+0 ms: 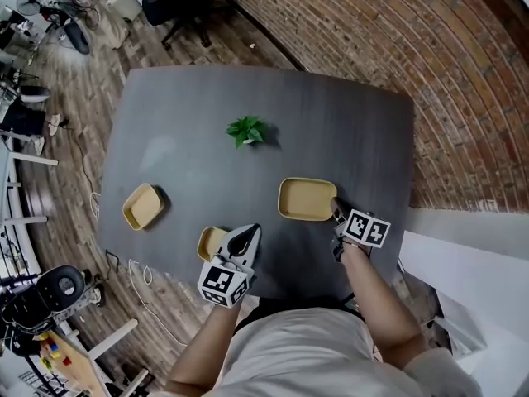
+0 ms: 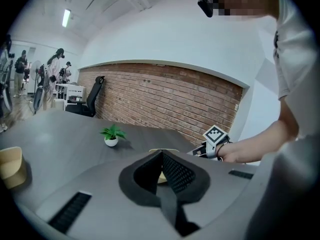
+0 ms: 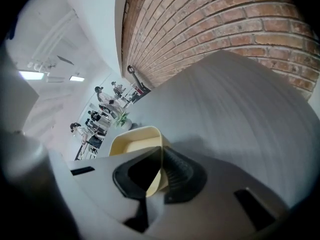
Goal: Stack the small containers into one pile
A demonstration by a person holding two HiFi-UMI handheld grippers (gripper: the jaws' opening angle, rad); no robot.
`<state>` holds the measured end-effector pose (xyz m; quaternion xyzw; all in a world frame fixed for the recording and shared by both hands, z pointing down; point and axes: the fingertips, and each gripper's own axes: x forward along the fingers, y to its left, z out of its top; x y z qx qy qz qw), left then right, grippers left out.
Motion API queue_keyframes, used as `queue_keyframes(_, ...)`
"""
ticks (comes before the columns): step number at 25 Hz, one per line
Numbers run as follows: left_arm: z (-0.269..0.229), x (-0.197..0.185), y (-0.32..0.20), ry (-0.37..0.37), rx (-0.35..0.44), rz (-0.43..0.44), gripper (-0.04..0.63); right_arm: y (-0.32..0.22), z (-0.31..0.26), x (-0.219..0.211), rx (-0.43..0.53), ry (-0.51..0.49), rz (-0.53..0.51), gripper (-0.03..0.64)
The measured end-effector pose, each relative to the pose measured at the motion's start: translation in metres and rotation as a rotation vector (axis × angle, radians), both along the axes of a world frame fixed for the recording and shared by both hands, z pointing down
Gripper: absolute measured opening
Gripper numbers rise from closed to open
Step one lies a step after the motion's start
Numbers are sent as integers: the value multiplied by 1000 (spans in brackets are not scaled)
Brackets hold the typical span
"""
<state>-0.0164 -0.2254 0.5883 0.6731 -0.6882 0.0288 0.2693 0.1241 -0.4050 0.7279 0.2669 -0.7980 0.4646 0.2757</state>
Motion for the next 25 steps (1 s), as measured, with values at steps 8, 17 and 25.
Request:
queue_keyframes(8, -26, 3, 39, -18, 49, -24, 11, 24, -39, 6, 65, -37, -15, 21)
queue_keyframes(17, -65, 17, 103, -56, 119, -22, 11, 88, -87, 19, 103, -96, -15, 21)
queue_keyframes(25, -95, 27, 178, -77, 176, -23, 11, 160, -127, 26, 182, -126, -53, 21)
